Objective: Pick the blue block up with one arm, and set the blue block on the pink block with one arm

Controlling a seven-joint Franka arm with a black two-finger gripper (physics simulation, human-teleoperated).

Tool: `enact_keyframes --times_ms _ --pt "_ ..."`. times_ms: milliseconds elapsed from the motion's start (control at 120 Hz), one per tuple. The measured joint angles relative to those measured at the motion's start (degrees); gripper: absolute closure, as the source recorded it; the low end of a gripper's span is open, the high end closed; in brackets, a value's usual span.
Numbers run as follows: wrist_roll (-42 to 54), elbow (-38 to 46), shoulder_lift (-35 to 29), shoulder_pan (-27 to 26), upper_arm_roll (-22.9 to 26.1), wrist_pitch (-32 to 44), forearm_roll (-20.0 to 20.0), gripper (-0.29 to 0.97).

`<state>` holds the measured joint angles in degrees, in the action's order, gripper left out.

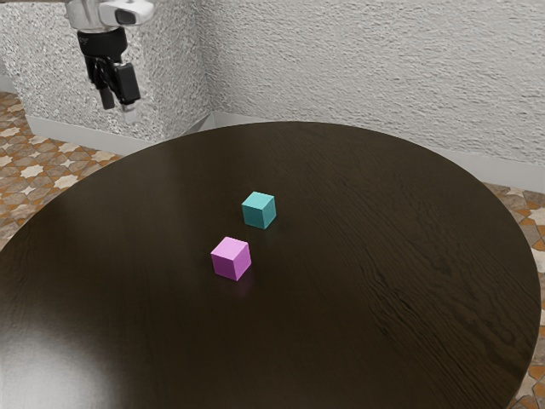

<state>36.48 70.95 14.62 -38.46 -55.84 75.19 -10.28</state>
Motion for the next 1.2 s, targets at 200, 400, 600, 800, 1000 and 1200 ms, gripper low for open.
enact_keyframes --times_ms 200,400,600,800,1000,1200 --pt "2.58 0.02 0.00 0.03 0.07 -0.09 0.01 0.00" --pt "4.50 0.00 0.00 0.01 0.12 -0.12 0.00 0.00" --pt "5.88 0.00 0.00 0.01 0.12 -0.13 0.00 0.00" --pt "6.86 0.00 0.00 0.01 0.12 -0.13 0.00 0.00" --pt "7.56 0.00 0.00 0.01 0.12 -0.14 0.00 0.00" --pt "5.13 -14.21 0.85 0.61 -0.06 2.35 1.69 0.00"
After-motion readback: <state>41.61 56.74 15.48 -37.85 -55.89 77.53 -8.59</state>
